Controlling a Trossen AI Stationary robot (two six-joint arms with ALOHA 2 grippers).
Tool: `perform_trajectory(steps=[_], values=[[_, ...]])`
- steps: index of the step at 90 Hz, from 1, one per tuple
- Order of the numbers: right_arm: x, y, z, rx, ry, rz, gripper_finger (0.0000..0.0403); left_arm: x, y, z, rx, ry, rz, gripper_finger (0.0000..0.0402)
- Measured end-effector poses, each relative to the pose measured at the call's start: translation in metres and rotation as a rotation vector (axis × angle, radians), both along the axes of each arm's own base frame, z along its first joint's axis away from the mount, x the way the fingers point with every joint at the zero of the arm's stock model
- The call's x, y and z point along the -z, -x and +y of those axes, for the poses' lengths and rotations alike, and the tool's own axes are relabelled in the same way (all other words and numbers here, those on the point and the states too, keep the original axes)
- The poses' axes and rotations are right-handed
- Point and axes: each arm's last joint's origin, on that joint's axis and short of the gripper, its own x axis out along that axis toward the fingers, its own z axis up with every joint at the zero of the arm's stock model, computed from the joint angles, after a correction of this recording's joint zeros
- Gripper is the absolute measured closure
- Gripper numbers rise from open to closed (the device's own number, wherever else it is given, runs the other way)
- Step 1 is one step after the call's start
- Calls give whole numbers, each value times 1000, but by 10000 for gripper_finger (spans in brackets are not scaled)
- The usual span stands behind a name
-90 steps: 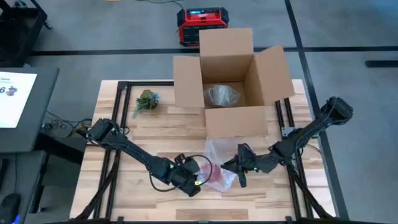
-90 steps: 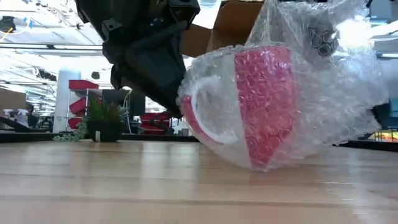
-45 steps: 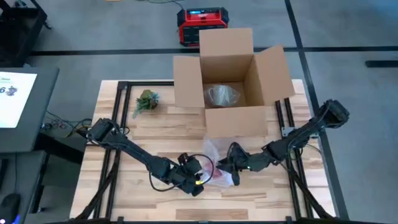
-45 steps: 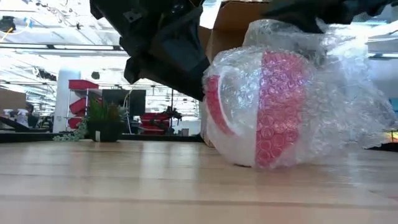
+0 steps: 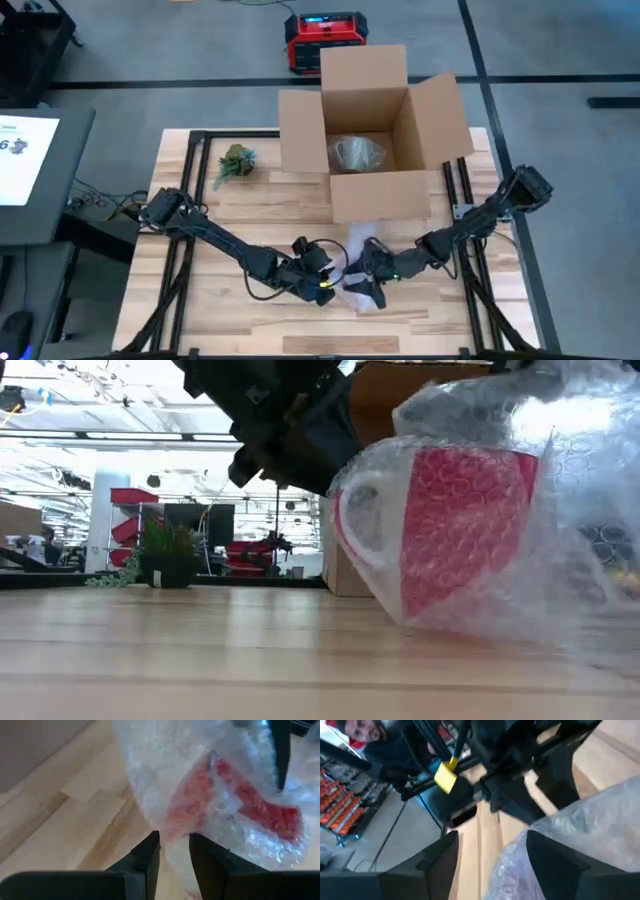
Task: Wrap mug
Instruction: Wrap the red mug with the transparent bubble wrap
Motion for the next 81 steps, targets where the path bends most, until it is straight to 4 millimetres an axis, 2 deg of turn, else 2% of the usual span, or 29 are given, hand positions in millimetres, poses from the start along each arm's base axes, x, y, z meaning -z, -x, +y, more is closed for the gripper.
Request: perform_trajectory(steps=[24,42,59,81], values=[[-3,-8,-14,54,-20,-20,168,-1,1,-1,8,-19,15,315],[-5,-14,-25,109,-81,-31,168,-26,15,-4,16,-49,52,315],[-20,-18,-13,41,-110,-84,168,-40,27,-15,28,-66,18,315],[-42,-18,16,-140,-68,-162,168,-56,40,-26,24,-123,-49,315]])
